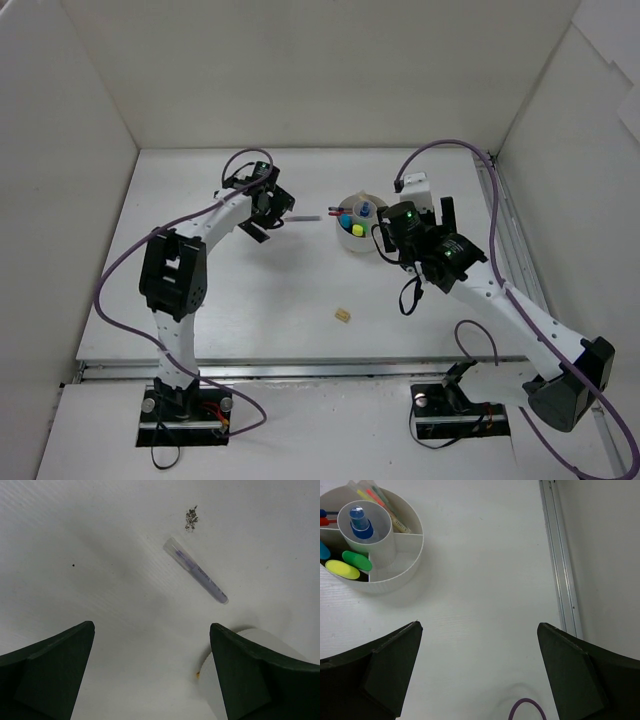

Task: Sort the stationery into containers
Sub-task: Pick up the pen from the center of the board.

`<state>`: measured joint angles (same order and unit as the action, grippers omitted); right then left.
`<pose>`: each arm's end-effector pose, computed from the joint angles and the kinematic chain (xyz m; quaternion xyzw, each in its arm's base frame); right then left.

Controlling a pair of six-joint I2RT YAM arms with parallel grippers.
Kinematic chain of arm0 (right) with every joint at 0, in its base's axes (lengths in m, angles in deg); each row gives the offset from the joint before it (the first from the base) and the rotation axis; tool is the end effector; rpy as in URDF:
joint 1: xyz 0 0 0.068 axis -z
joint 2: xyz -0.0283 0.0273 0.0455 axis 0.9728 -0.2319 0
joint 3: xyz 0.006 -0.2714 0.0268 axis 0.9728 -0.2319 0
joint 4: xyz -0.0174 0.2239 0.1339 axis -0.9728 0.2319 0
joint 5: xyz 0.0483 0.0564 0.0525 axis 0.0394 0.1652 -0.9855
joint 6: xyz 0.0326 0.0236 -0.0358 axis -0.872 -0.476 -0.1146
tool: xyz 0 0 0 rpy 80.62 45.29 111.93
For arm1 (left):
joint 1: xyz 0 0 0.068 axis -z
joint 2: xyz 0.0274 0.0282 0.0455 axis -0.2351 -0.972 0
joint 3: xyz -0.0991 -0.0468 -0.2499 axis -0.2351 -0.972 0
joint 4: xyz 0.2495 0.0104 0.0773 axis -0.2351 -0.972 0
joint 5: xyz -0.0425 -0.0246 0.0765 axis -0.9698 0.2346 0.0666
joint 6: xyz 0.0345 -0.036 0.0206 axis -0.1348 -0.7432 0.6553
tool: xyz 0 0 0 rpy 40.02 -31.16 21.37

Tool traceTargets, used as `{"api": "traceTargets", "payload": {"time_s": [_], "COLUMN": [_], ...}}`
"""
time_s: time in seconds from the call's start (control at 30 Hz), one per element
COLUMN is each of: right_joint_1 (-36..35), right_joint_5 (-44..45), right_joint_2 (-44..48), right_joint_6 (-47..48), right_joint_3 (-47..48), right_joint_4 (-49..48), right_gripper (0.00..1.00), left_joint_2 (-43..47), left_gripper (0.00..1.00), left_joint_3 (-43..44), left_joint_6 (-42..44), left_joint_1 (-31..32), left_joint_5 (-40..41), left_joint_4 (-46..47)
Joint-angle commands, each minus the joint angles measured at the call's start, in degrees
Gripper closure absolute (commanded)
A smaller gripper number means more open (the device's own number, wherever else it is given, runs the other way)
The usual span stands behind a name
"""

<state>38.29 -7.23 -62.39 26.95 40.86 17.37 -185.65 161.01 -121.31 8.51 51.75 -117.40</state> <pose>0.2170 0.1421 0.3556 -0.0277 0.8275 -0.0759 0.5556 0.4096 -0.1646 0.2333 -0.4172 0.8598 -0.2008 0.2153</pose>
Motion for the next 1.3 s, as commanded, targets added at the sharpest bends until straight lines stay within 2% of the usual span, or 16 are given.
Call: {"api": "traceTargets", "payload": {"time_s": [0.0, 0.1, 0.37, 0.53, 0.73, 0.77, 0.8, 1.03, 1.27], "right_joint_1": [-0.02, -0.02, 0.6, 1.21, 1.92, 1.92, 2.0, 2.36, 2.8], "right_joint_5": [4.07, 4.86, 7.06, 7.76, 8.46, 8.46, 8.73, 9.17, 9.25], "right_joint_2": [1.69, 1.69, 2.66, 3.54, 3.63, 3.54, 3.63, 5.03, 5.82], "right_joint_6": [-1.73, -2.08, -2.44, -3.14, -4.37, -4.37, -4.46, -4.55, -4.72], "right_joint_3": [0.05, -0.04, -1.01, -1.62, -1.89, -1.97, -1.97, -2.85, -3.29], "right_joint_4": [-2.69, -2.69, -2.69, -2.77, -2.95, -2.95, -2.95, -2.95, -3.04], "right_gripper": [0.02, 0.02, 0.02, 0.02, 0.02, 0.02, 0.02, 0.02, 0.02], "left_joint_2": [0.34, -2.29, -11.0, -15.14, -16.63, -16.9, -17.68, -20.85, -22.7], "left_gripper": [0.06, 0.09, 0.14, 0.23, 0.43, 0.5, 0.69, 0.69, 0.65], "left_joint_3": [2.72, 6.06, 17.74, 20.57, 20.04, 20.48, 20.66, 23.73, 24.35], "left_joint_6": [-12.83, -17.58, -21.12, -22.35, -23.32, -23.49, -23.49, -24.02, -24.98], "left_joint_1": [-0.4, 0.3, 1.53, 2.06, 2.59, 2.59, 2.59, 2.59, 2.07], "left_joint_5": [1.06, 2.73, 3.87, 3.25, 3.35, 3.08, 2.82, 2.47, 0.97], "left_joint_4": [0.86, -1.07, -3.63, -4.77, -4.33, -4.42, -4.24, -6.26, -6.62]}}
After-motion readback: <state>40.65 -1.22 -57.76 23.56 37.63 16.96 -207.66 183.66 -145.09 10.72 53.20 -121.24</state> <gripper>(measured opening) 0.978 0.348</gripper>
